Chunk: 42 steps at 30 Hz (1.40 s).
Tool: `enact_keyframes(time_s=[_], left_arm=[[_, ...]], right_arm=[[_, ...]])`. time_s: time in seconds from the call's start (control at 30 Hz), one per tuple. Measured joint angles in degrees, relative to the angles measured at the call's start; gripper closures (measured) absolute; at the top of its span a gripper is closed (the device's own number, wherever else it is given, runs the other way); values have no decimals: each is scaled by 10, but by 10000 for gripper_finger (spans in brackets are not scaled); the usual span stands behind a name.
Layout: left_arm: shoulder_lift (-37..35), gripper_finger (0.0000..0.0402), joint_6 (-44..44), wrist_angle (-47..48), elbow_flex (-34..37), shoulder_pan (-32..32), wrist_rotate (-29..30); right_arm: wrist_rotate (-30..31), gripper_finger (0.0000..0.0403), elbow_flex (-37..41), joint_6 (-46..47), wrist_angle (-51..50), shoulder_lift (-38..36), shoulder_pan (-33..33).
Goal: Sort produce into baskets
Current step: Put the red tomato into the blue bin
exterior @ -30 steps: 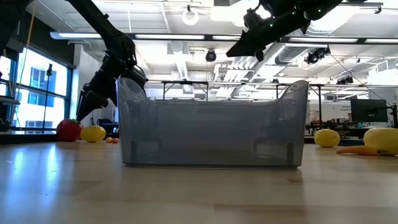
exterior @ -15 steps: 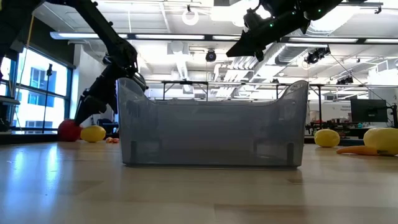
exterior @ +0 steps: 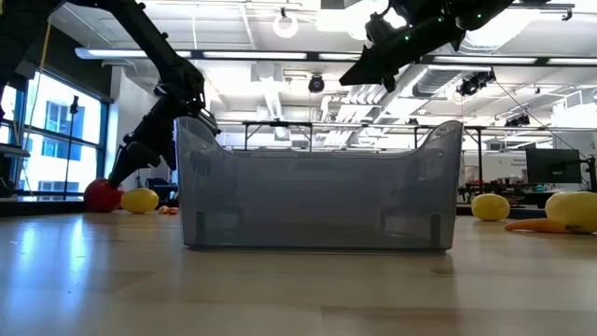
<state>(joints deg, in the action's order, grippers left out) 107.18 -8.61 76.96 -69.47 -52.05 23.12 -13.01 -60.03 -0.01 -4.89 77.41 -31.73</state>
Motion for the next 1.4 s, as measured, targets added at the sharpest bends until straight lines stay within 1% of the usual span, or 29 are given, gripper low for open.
enact_keyframes(time_s=[0.17, 0.27, 0.5, 0.67, 0.83, 0.97, 1.1, 1.3, 1.4], left_arm=[[0, 380, 0, -1, 0, 0, 3], [0, 397, 1, -2, 0, 0, 5], [-7, 401, -9, -3, -1, -1, 5], [-25, 401, -9, 2, -18, -2, 3], [-41, 401, 5, 18, -56, -2, -6], [-49, 401, 16, 44, -111, -1, -12], [-50, 401, 36, 77, -182, 6, -71], [-47, 401, 69, 82, -275, 33, -179], [-38, 401, 86, 79, -314, 59, -209]], right_arm=[[0, 403, 0, 0, 0, 0, 0], [0, 403, 0, 0, 0, 0, 0], [0, 403, 0, 0, 0, 0, 0], [0, 403, 0, 0, 0, 0, 0], [0, 403, 0, 0, 0, 0, 0], [0, 403, 0, 1, 0, 0, 0], [0, 403, 0, 2, 0, 0, 0], [0, 403, 0, 13, 4, 0, 0], [-1, 403, 0, 15, 4, -3, -8]])
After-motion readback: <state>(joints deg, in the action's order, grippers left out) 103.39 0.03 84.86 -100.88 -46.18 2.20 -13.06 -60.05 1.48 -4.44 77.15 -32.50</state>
